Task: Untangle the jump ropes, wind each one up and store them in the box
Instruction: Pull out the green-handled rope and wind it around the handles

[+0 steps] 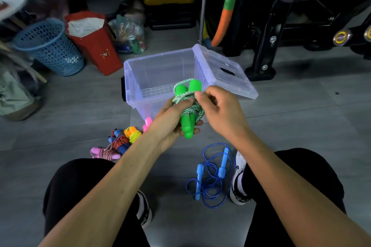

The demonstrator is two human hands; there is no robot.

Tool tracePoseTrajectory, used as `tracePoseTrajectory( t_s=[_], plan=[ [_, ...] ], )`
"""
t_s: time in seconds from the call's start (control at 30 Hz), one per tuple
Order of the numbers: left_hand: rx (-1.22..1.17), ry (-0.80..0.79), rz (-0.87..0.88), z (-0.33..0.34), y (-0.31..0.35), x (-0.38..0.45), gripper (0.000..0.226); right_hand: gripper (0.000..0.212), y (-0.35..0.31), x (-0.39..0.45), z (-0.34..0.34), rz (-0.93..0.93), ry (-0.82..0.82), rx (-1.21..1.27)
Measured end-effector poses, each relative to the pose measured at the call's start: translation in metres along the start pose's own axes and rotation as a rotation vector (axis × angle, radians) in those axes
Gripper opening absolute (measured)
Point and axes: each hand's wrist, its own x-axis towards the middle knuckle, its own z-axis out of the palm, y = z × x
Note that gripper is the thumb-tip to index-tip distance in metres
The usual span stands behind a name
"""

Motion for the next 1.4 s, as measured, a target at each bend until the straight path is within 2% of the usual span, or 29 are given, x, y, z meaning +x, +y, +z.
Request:
tracePoseTrajectory(
  t_s=[0.13,0.23,0.33,0.5,0.63,0.7,0.77,0.87,0.97,1.03,1.1,1.17,1.23,1.33,1.4],
  plan=[
    [0.045,-0.129,0.109,-0.011,0.004,0.002,0.055,0.041,-0.001,0.005,-0.006,0.226,-0.044,0.286],
    [0.121,-0.057,0.143,-0.014,0.002,0.006,0.056,0.040,-0.001,0.007,-0.005,0.290,-0.026,0.342],
    [0.179,0.068,0.193,-0.016,0.001,0.012,0.047,0.042,-0.005,0.003,-0.003,0.251,-0.007,0.290],
    [0.277,0.208,0.299,-0.012,-0.005,0.022,0.037,0.043,-0.014,-0.007,0.000,0.059,-0.054,0.187],
    [0.327,0.216,0.443,-0.014,-0.014,0.023,0.044,0.042,-0.010,0.002,-0.005,0.204,0.020,0.313],
    [0.273,0.146,0.376,-0.017,-0.019,0.021,0.045,0.039,-0.001,0.011,-0.006,0.306,0.020,0.335],
    [0.225,0.104,0.267,-0.021,-0.027,0.018,0.047,0.039,0.006,0.016,0.000,0.365,-0.068,0.255],
    [0.140,0.139,0.137,-0.035,-0.042,0.018,0.046,0.038,0.015,0.013,0.023,0.372,-0.226,0.084],
    [0.025,0.257,0.013,-0.057,-0.059,0.027,0.039,0.039,0.022,0.007,0.046,0.356,-0.370,-0.054],
    [0.034,0.337,-0.036,-0.074,-0.069,0.036,0.033,0.039,0.029,0.004,0.057,0.330,-0.447,-0.153],
    [0.061,0.390,-0.074,-0.090,-0.079,0.045,0.034,0.035,0.034,0.000,0.065,0.287,-0.528,-0.261],
    [-0.009,0.460,-0.102,-0.107,-0.089,0.054,0.023,0.029,0.036,-0.002,0.077,0.230,-0.614,-0.329],
    [-0.145,0.542,-0.120,-0.127,-0.104,0.063,0.011,0.025,0.036,-0.004,0.095,0.201,-0.673,-0.328],
    [-0.299,0.628,-0.109,-0.164,-0.133,0.071,0.017,0.024,0.037,-0.004,0.133,0.217,-0.709,-0.295],
    [-0.333,0.748,-0.108,-0.191,-0.152,0.075,0.013,0.024,0.040,-0.005,0.160,0.225,-0.739,-0.291]
  ],
)
